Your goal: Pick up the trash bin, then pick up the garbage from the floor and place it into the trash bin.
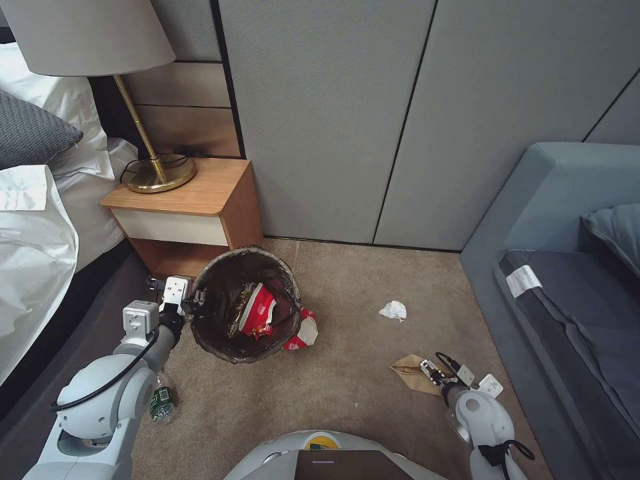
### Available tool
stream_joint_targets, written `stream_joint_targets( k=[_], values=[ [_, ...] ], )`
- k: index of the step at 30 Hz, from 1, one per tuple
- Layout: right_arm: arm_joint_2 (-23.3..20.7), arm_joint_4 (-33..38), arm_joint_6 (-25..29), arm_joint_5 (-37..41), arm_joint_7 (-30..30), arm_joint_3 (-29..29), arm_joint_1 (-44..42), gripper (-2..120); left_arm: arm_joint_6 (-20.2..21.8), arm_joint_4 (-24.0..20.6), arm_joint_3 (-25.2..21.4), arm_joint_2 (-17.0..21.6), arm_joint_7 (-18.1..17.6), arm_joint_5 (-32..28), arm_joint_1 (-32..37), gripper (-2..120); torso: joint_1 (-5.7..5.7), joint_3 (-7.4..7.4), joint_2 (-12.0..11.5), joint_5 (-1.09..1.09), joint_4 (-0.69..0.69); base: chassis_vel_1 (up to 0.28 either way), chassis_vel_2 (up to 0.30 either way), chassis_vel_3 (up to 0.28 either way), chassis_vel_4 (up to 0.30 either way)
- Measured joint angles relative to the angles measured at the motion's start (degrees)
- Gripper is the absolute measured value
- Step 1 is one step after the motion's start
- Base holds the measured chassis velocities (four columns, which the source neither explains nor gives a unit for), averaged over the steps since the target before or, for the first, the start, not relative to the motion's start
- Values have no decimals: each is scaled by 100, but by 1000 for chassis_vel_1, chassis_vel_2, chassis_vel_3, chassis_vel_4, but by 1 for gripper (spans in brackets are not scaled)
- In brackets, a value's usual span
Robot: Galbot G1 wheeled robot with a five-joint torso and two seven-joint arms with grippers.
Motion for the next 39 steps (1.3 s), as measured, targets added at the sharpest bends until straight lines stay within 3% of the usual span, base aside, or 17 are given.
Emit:
stream_joint_targets(
  k=[39],
  values=[
    [37, -775, 47, -355, -22, -96, 567, 100, -49, -27, 54, -58, 83, 119, 30, 0, 0, 0, 0, -3, -3, 0, 0, 0, 0]
  ],
)
